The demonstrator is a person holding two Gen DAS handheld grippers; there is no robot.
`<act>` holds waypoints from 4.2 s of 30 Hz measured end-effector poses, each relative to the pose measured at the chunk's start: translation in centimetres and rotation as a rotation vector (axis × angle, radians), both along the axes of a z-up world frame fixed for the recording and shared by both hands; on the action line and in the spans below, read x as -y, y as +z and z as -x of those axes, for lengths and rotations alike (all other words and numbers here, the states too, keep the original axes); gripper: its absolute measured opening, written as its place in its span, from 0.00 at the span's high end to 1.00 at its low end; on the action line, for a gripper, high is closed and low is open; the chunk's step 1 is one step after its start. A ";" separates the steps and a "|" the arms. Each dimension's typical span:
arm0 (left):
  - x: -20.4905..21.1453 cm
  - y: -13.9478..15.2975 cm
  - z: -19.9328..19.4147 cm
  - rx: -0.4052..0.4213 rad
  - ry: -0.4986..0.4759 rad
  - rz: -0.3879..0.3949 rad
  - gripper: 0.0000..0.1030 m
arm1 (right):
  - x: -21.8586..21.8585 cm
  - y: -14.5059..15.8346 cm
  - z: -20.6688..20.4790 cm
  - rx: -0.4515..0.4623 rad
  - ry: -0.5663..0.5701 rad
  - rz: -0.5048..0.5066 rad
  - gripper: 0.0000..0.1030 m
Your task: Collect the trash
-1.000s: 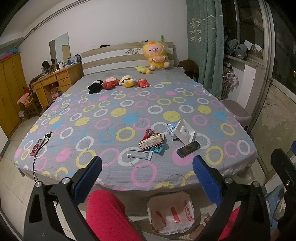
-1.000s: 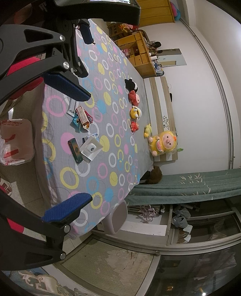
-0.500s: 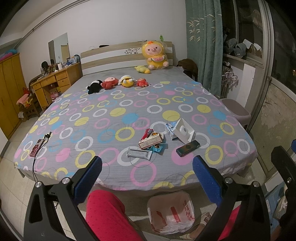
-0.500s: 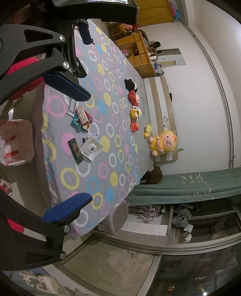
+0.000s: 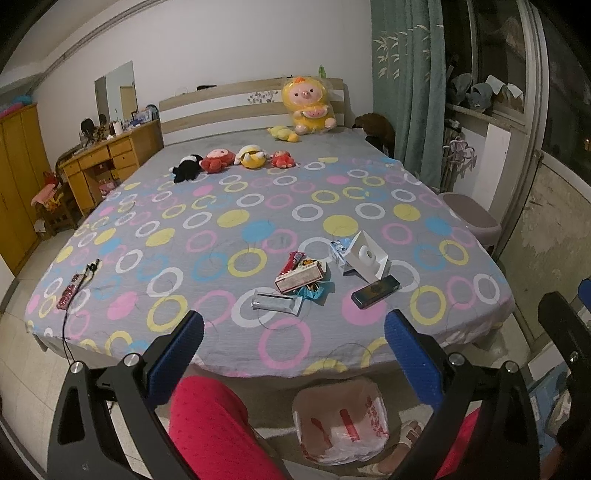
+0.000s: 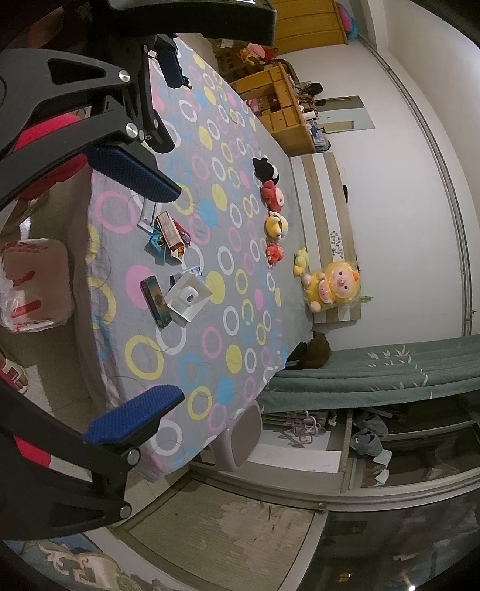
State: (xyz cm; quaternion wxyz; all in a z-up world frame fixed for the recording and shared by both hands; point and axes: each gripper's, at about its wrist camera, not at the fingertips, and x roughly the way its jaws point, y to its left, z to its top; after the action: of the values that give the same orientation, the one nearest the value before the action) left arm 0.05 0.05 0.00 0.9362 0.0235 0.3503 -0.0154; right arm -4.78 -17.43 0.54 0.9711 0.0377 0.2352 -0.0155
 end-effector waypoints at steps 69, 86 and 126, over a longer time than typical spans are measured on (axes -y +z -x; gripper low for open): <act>1.3 -20.6 -28.9 -0.490 -0.666 -0.262 0.13 | 2.6 -17.3 -32.5 -0.513 0.479 0.201 0.06; 2.3 -24.9 -33.4 -0.574 -0.722 -0.229 0.13 | 1.2 -23.1 -37.1 -0.651 0.537 0.148 0.27; -0.2 -22.5 -35.6 -0.542 -0.433 -0.005 0.77 | 2.8 -21.0 -37.3 -0.626 0.430 0.050 0.98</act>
State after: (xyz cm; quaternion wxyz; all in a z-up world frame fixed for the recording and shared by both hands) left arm 35.60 0.29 -22.54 0.7842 0.0948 0.5730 -0.2183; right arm 32.56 -20.27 -20.49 0.8339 -0.0427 0.5226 0.1723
